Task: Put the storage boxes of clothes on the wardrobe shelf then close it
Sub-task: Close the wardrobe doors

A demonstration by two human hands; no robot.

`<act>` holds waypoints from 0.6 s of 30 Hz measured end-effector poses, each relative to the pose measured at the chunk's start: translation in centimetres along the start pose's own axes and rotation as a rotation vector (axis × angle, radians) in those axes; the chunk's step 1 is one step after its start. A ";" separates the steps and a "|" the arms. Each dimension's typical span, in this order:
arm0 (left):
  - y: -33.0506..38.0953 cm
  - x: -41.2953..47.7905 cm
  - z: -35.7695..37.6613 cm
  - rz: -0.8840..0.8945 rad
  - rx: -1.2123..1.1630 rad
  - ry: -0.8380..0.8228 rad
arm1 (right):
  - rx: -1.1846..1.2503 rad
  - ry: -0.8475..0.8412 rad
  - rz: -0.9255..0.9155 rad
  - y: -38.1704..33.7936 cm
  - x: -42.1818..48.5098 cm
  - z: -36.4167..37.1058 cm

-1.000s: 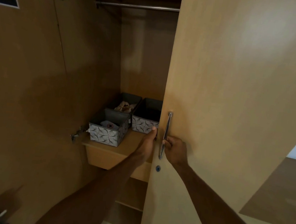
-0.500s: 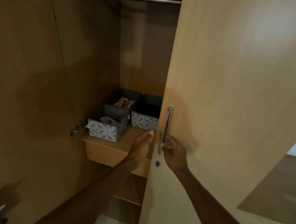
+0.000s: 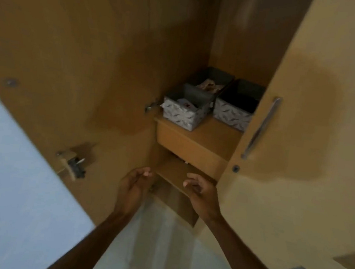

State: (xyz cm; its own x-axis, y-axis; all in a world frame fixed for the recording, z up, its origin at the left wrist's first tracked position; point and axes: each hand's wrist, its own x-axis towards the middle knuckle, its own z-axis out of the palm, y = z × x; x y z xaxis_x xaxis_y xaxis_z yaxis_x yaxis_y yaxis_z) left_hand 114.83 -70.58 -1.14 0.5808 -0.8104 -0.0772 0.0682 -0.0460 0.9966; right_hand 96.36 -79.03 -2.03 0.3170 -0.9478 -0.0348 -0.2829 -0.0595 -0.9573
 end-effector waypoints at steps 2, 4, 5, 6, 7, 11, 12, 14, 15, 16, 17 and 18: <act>0.3 -0.9 -4.0 0.051 0.110 0.126 | 0.002 -0.102 -0.014 -0.6 0.5 3.9; 1.0 -1.7 -7.3 0.074 0.137 0.231 | 0.016 -0.166 -0.034 -1.7 0.6 7.3; 1.3 -2.0 -8.9 0.086 0.134 0.298 | 0.026 -0.199 -0.049 -2.3 0.6 8.9; 2.1 -2.6 -10.7 0.120 0.137 0.374 | 0.036 -0.243 -0.068 -3.3 0.4 10.9; 2.8 -2.9 -12.3 0.160 0.143 0.438 | 0.039 -0.280 -0.089 -4.2 0.2 12.5; 6.2 -2.3 -18.3 0.249 0.126 0.607 | 0.051 -0.366 -0.185 -9.2 0.0 18.2; 7.2 -1.9 -19.4 0.265 0.109 0.603 | 0.054 -0.363 -0.214 -10.5 -0.1 19.3; 9.5 -0.5 -20.9 0.290 0.112 0.555 | 0.066 -0.343 -0.259 -13.3 -0.2 20.9; 10.4 0.3 -21.2 0.288 0.135 0.515 | 0.066 -0.326 -0.277 -14.4 -0.4 21.4; 11.3 1.0 -21.8 0.289 0.161 0.463 | 0.068 -0.308 -0.297 -15.7 -0.7 21.9; 11.8 1.7 -21.9 0.286 0.183 0.408 | 0.068 -0.295 -0.305 -16.5 -0.9 22.2; 12.0 2.3 -22.0 0.289 0.195 0.358 | 0.062 -0.275 -0.313 -17.1 -1.3 22.5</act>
State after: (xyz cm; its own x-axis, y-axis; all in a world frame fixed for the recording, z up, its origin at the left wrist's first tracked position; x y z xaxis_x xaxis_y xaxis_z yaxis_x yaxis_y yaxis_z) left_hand 134.84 -60.10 10.02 0.7982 -0.5560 0.2318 -0.2697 0.0142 0.9628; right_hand 121.15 -69.74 7.95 0.6116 -0.7671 0.1935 -0.0821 -0.3048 -0.9489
